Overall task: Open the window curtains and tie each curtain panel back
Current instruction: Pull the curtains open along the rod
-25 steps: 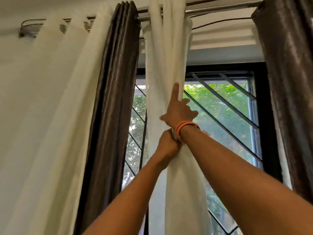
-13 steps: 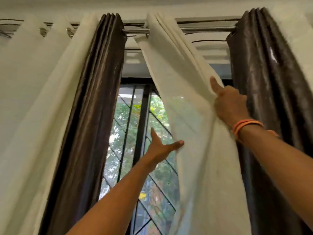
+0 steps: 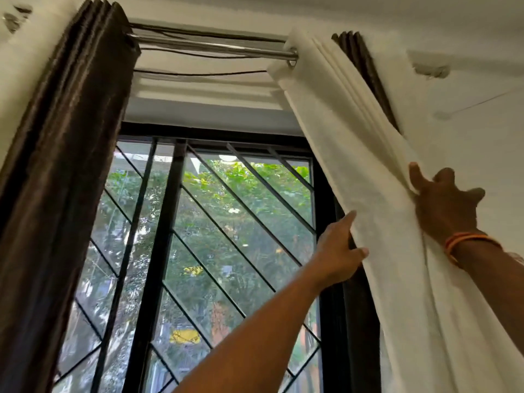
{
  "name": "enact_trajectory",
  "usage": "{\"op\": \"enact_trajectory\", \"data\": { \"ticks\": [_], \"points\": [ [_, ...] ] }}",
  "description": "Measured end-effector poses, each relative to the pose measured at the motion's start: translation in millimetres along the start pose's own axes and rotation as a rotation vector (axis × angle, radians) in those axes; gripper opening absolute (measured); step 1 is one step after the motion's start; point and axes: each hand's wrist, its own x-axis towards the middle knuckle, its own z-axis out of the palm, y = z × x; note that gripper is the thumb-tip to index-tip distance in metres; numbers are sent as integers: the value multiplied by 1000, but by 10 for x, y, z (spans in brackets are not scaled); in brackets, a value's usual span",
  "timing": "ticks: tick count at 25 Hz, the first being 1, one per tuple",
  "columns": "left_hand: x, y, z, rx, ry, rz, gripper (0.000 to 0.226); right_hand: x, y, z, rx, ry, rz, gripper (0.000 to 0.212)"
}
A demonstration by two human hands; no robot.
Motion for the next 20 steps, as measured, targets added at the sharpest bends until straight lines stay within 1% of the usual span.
{"op": "enact_trajectory", "data": {
  "ticks": [2, 3, 4, 6, 7, 8, 9, 11, 12, 13, 14, 15, 16, 17, 18, 19, 20],
  "points": [
    [-31, -155, -155, 123, 65, 1, 72, -80, -196, 101, -13, -23, 53, 75],
    [-81, -234, -277, 201, 106, -20, 73, -150, -330, 172, -5, 13, 77, 76],
    [-133, -317, -421, 270, 158, -40, 74, -234, -489, 240, 20, 80, 62, 78],
    [-258, -483, -798, 378, 290, -69, 71, -427, -858, 368, 54, 259, -60, 85],
    [-351, -551, -1022, 456, 355, -78, 69, -502, -1027, 432, 48, 308, -149, 87],
    [-473, -612, -1271, 566, 434, -95, 66, -569, -1201, 466, 38, 319, -247, 86],
    [-638, -671, -1569, 698, 528, -125, 65, -631, -1403, 501, 43, 317, -323, 81],
    [-997, -747, -2161, 953, 715, -231, 69, -751, -1821, 506, 103, 289, -365, 60],
    [-1230, -799, -2497, 1040, 793, -337, 76, -855, -2113, 456, 179, 258, -356, 48],
    [-1484, -862, -2831, 1074, 853, -466, 86, -976, -2442, 408, 271, 219, -336, 41],
    [-1739, -936, -3151, 1064, 888, -609, 99, -1108, -2796, 342, 370, 138, -303, 40],
    [-2000, -1039, -3444, 1004, 885, -745, 111, -1253, -3142, 247, 477, 4, -254, 42],
    [-2239, -1153, -3680, 890, 847, -845, 121, -1383, -3497, 182, 593, -158, -207, 45],
    [-2455, -1287, -3873, 762, 784, -899, 129, -1518, -3860, 124, 712, -306, -166, 50],
    [-2619, -1417, -3971, 689, 700, -915, 132, -1654, -4164, 69, 819, -434, -129, 56],
    [-2740, -1535, -4018, 707, 610, -915, 129, -1799, -4466, 43, 909, -531, -110, 64],
    [-2849, -1634, -4052, 794, 538, -914, 121, -1967, -4788, 39, 976, -599, -104, 74]
  ]
}}
